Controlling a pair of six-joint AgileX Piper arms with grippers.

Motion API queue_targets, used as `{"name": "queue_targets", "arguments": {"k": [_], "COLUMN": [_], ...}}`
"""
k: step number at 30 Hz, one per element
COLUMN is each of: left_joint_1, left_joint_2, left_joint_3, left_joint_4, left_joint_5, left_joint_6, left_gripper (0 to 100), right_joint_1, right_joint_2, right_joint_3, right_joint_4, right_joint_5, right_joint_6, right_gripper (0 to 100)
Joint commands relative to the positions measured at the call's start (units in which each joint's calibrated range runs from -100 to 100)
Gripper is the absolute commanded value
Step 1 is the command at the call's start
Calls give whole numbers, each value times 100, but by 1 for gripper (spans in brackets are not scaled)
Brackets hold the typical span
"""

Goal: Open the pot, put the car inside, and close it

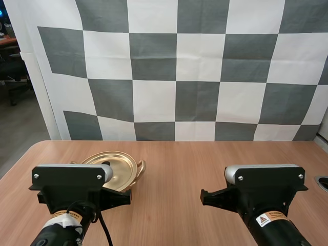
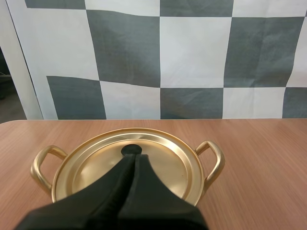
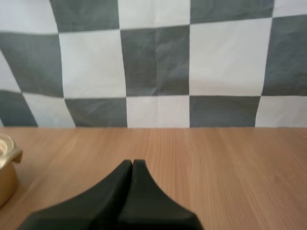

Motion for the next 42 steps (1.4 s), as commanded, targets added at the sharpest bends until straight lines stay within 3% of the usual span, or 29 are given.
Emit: {"name": "queue_targets", "arguments": {"k": [1, 4, 7, 11, 42], "left_joint_1": [-1, -1, -1, -1, -1], "left_joint_2": [0, 0, 0, 0, 0], "left_joint_3": [0, 0, 0, 0, 0], "left_joint_4": [6, 6, 6, 6, 6], "left_joint_5": [-6, -6, -6, -6, -6], "left_joint_6": [-2, -2, -2, -2, -2], "left_gripper": [0, 0, 0, 0, 0], "right_joint_1": [-1, -1, -1, -1, -1], "right_joint_2": [0, 0, 0, 0, 0], "right_joint_3": [0, 0, 0, 0, 0], "right_joint_4": [-643, -1366, -1641, -1629, -1629], "right_joint_5": [-920, -1588, -1087, 195, 199], "right_joint_6": [735, 1166, 1293, 1293, 1301], "right_gripper": [0, 0, 0, 0, 0]}}
